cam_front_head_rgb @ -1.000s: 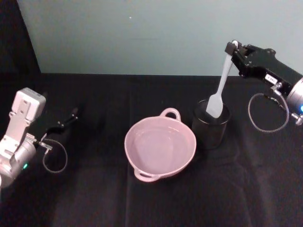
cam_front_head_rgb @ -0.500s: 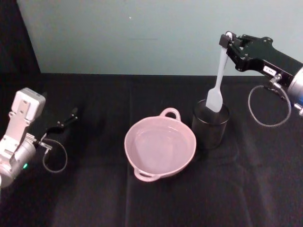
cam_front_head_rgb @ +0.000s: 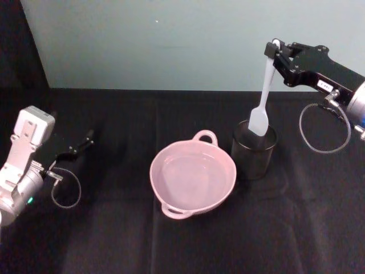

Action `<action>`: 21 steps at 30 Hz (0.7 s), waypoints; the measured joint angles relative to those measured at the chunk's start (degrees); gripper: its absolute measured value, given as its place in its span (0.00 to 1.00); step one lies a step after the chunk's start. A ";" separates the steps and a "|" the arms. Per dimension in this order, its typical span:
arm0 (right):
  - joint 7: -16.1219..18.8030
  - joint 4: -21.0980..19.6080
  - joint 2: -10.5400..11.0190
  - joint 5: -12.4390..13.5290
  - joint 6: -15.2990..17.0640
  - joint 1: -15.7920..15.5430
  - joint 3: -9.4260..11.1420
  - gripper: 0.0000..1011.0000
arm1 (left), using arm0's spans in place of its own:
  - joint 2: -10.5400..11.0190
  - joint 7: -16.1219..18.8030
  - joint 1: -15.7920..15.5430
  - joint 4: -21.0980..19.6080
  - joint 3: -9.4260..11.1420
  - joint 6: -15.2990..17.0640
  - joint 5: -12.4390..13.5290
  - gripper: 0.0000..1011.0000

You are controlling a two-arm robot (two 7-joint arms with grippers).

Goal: Use the one hand to pick up the spoon and stir the clear water in the bowl.

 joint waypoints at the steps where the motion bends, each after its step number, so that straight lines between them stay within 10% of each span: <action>1: 0.00 0.01 0.01 0.00 0.00 0.00 -0.01 0.10 | 0.00 0.00 0.00 0.00 0.00 0.00 0.00 1.00; 11: 0.98 -0.74 -1.55 -0.51 -0.27 0.24 -0.88 0.10 | 0.00 0.00 0.00 0.00 0.00 0.00 0.00 1.00; 21: 5.27 2.24 -8.00 -2.54 -0.91 4.27 -8.42 0.10 | 0.00 0.00 0.00 0.00 0.00 0.00 0.00 1.00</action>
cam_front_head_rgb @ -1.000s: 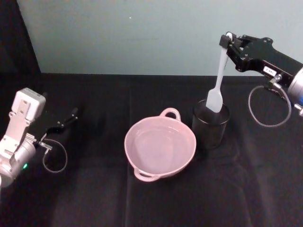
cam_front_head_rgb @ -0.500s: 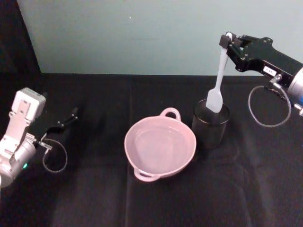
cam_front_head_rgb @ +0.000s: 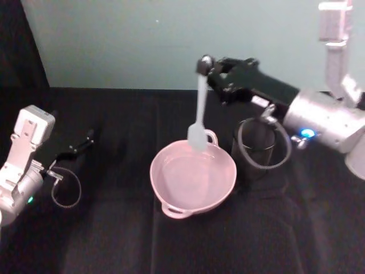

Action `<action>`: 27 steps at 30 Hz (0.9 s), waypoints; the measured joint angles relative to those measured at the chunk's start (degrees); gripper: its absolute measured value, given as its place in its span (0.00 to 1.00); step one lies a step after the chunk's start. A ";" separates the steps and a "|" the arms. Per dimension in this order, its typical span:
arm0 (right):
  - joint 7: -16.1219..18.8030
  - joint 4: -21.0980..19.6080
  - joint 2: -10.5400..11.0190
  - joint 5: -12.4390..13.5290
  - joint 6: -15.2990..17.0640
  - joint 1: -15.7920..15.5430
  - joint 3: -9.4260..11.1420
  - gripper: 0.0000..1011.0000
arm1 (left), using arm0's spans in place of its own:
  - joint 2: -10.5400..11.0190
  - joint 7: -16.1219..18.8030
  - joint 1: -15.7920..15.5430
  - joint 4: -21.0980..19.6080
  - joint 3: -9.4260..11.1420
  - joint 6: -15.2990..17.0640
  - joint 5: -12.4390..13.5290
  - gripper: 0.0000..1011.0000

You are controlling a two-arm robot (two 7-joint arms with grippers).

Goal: Use the one hand to pick up the spoon and stir the clear water in the bowl.

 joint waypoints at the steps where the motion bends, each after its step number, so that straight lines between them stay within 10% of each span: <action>1: 0.31 0.56 -0.45 -0.21 -0.29 0.14 -0.57 0.10 | 0.00 0.00 0.00 0.00 0.00 0.00 0.00 1.00; 13: 3.55 7.41 -4.91 -1.46 -4.49 -2.08 -4.70 0.10 | 0.00 0.00 0.00 0.00 0.00 0.00 0.00 1.00; 27: 3.76 16.96 -9.38 -2.17 -7.06 0.56 -3.83 0.10 | 0.00 0.00 0.00 0.00 0.00 0.00 0.00 1.00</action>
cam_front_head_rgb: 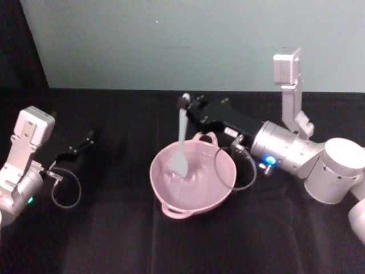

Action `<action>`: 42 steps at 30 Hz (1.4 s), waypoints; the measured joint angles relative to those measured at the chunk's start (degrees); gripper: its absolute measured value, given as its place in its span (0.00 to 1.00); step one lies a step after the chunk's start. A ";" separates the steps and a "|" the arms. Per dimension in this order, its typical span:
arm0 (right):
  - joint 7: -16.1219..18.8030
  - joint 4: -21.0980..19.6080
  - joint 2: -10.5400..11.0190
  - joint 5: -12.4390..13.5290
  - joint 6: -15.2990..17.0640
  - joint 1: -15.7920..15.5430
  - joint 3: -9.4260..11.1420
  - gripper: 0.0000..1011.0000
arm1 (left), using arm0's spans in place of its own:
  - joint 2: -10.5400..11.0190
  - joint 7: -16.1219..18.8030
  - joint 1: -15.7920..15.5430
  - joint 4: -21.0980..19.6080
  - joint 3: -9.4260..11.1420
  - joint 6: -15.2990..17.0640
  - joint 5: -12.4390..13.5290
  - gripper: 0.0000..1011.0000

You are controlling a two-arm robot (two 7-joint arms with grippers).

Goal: Use the one hand to pick up the spoon and stir the clear water in the bowl.

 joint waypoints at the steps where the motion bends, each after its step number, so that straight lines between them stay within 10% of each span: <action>1: -0.29 0.64 -0.03 -0.09 -0.32 0.10 0.52 0.10 | 0.00 0.00 0.00 0.00 0.00 0.00 0.00 1.00; 13: -2.95 -2.67 3.16 -1.42 -0.78 -2.95 5.03 0.10 | 0.00 0.00 0.00 0.00 0.00 0.00 0.00 1.00; 25: -2.76 -10.32 5.94 -2.99 2.75 -6.00 4.45 0.10 | 0.00 0.00 0.00 0.00 0.00 0.00 0.00 1.00; 42: 0.05 -5.96 0.39 -2.76 1.40 -2.79 0.30 0.10 | 0.00 0.00 0.00 0.00 0.00 0.00 0.00 1.00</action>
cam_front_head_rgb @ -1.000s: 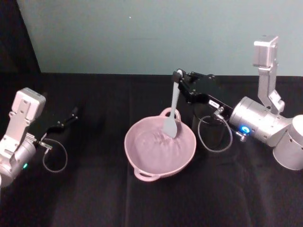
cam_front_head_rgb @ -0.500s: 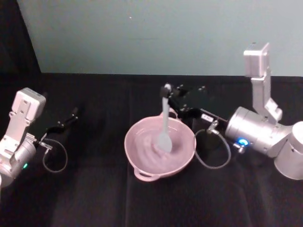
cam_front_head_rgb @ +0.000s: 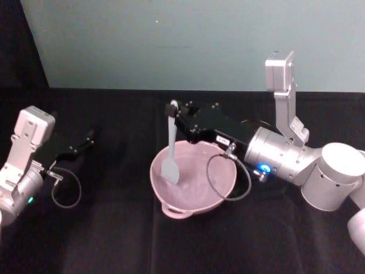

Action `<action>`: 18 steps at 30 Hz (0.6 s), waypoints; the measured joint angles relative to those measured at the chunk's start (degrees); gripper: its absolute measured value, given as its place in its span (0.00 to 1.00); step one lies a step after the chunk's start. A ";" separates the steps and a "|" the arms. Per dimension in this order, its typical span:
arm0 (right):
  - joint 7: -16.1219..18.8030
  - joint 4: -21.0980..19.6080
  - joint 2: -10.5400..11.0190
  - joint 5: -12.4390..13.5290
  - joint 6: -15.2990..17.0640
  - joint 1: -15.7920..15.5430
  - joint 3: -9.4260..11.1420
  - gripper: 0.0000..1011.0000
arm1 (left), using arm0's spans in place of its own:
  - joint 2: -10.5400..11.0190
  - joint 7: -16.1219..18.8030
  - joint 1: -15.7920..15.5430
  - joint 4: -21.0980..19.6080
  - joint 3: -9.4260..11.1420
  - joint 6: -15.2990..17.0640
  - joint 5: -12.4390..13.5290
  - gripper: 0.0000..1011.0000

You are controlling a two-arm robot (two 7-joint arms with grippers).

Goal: Use the one hand to pick up the spoon and stir the clear water in the bowl.

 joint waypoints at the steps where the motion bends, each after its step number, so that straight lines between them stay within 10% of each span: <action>1: 0.08 0.50 -0.24 0.07 -0.17 0.27 0.00 0.10 | 0.00 0.00 0.00 0.00 0.00 0.00 0.00 1.00; 18: -2.25 3.89 1.24 1.00 -2.49 -0.24 4.96 0.10 | 0.00 0.00 0.00 0.00 0.00 0.00 0.00 1.00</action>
